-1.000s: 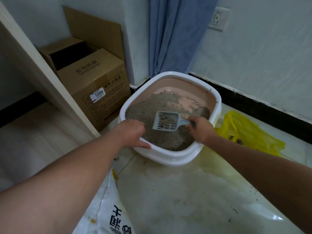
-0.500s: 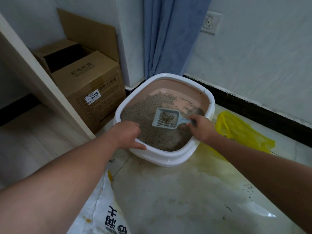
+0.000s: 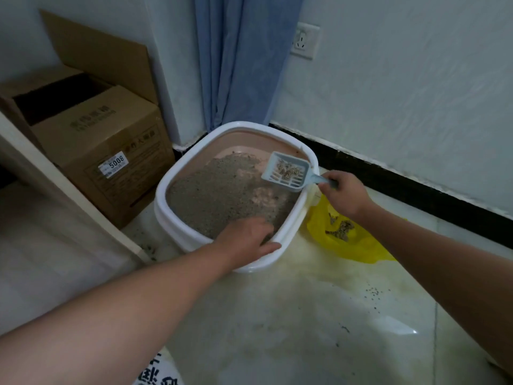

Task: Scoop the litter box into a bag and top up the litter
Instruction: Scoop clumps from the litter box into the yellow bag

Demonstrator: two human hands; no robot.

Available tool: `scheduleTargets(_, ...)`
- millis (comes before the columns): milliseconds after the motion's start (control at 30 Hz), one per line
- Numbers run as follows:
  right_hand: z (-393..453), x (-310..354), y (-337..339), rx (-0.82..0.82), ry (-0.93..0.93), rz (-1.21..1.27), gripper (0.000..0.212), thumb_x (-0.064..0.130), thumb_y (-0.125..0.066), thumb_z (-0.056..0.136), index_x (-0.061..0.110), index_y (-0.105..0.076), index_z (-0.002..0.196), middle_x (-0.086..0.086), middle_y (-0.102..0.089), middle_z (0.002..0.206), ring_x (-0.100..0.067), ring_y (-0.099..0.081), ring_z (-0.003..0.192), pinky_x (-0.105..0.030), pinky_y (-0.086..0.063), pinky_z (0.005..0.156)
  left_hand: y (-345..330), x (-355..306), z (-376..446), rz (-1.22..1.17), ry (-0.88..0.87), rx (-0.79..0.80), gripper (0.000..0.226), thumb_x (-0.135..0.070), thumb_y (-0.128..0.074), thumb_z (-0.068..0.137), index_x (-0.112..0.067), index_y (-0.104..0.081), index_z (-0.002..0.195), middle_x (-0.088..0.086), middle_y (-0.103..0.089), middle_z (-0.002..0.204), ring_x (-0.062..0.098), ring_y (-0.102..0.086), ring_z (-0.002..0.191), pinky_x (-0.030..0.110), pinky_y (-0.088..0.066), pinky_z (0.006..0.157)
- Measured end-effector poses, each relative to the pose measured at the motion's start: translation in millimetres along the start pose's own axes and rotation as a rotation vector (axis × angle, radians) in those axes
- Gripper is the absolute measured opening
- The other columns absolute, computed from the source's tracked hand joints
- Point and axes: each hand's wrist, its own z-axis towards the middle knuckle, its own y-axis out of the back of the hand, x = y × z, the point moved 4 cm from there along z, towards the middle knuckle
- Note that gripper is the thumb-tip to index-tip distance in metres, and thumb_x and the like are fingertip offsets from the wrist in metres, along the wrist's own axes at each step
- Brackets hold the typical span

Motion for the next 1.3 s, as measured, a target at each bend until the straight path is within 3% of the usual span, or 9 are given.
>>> scheduleTargets(100, -4, -14, 19, -0.063, -0.043, 0.023, 0.021, 0.026, -0.059, 0.093, 0.017, -0.067, 0.11, 0.001, -0.064, 0.092, -0.019, -0.06, 0.086, -0.033, -0.048, 0.078, 8, -24, 34, -0.087, 0.012, -0.11, 0.029, -0.043, -0.058, 0.093, -0.022, -0.045, 0.079, -0.003, -0.044, 0.077, 0.022, -0.047, 0.07, 0.033, -0.037, 0.061)
scheduleTargets(233, -17, -47, 42, -0.065, -0.104, 0.006, 0.025, 0.028, -0.062, 0.09, 0.018, -0.068, 0.111, 0.003, -0.065, 0.094, -0.017, -0.06, 0.088, -0.026, -0.042, 0.075, 5, -39, 71, -0.273, 0.205, -0.209, 0.032, -0.048, -0.061, 0.09, -0.016, -0.057, 0.091, -0.002, -0.055, 0.073, 0.024, -0.056, 0.072, 0.032, -0.039, 0.06)
scheduleTargets(600, -75, -122, 112, -0.071, -0.257, -0.072, 0.006, 0.026, -0.062, 0.086, 0.024, -0.068, 0.086, 0.002, -0.061, 0.067, -0.015, -0.055, 0.062, -0.026, -0.04, 0.054, -36, -95, 117, -0.161, 0.377, -0.046, 0.083, -0.064, -0.065, 0.078, -0.013, -0.039, 0.138, 0.01, -0.063, 0.12, 0.031, -0.061, 0.11, 0.038, -0.049, 0.081)
scheduleTargets(700, -87, -138, 117, -0.016, -0.28, -0.136, 0.008, 0.025, -0.063, 0.086, 0.024, -0.069, 0.091, 0.004, -0.062, 0.069, -0.012, -0.055, 0.062, -0.024, -0.037, 0.053, -40, -99, 124, -0.128, 0.398, -0.03, 0.064, -0.053, -0.069, 0.081, -0.013, -0.047, 0.127, 0.01, -0.066, 0.111, 0.032, -0.063, 0.103, 0.038, -0.05, 0.076)
scheduleTargets(800, -92, -148, 115, 0.024, -0.249, -0.222, 0.015, 0.027, -0.063, 0.087, 0.019, -0.071, 0.097, -0.001, -0.067, 0.08, -0.018, -0.06, 0.072, -0.027, -0.042, 0.062, -35, -97, 127, -0.166, 0.4, -0.067, 0.016, -0.03, -0.063, 0.083, -0.016, -0.055, 0.085, 0.011, -0.067, 0.095, 0.034, -0.063, 0.095, 0.032, -0.042, 0.067)
scheduleTargets(900, -92, -152, 105, 0.063, -0.203, -0.276, 0.018, 0.03, -0.063, 0.089, 0.016, -0.071, 0.097, -0.003, -0.068, 0.086, -0.02, -0.061, 0.077, -0.029, -0.045, 0.065, -33, -92, 127, -0.23, 0.416, -0.124, 0.03, -0.01, -0.056, 0.08, -0.014, -0.036, 0.059, 0.015, -0.059, 0.074, 0.038, -0.059, 0.084, 0.032, -0.034, 0.061)
scheduleTargets(1033, -85, -145, 91, 0.112, -0.217, -0.289, 0.027, 0.035, -0.056, 0.094, 0.013, -0.072, 0.093, -0.004, -0.068, 0.082, -0.022, -0.061, 0.076, -0.034, -0.049, 0.066, -31, -86, 127, -0.285, 0.416, -0.19, 0.033, -0.008, -0.054, 0.079, -0.016, -0.029, 0.059, 0.003, -0.034, 0.055, 0.032, -0.043, 0.063, 0.033, -0.028, 0.052)
scheduleTargets(1167, -80, -140, 76, 0.204, -0.281, -0.222, 0.034, 0.032, -0.049, 0.097, 0.014, -0.072, 0.08, -0.001, -0.067, 0.069, -0.018, -0.06, 0.063, -0.027, -0.044, 0.058, -28, -76, 129, -0.305, 0.458, -0.204, 0.023, -0.015, -0.056, 0.08, -0.015, -0.042, 0.063, 0.007, -0.049, 0.064, 0.034, -0.055, 0.07, 0.038, -0.048, 0.063)
scheduleTargets(1300, -75, -140, 65, 0.265, -0.315, -0.131, 0.041, 0.027, -0.043, 0.1, 0.013, -0.072, 0.075, 0.002, -0.062, 0.062, -0.016, -0.055, 0.058, -0.026, -0.042, 0.058, -27, -65, 126, -0.345, 0.482, -0.211, 0.023, -0.015, -0.058, 0.083, -0.015, -0.044, 0.064, 0.009, -0.051, 0.068, 0.032, -0.055, 0.07, 0.035, -0.043, 0.06)
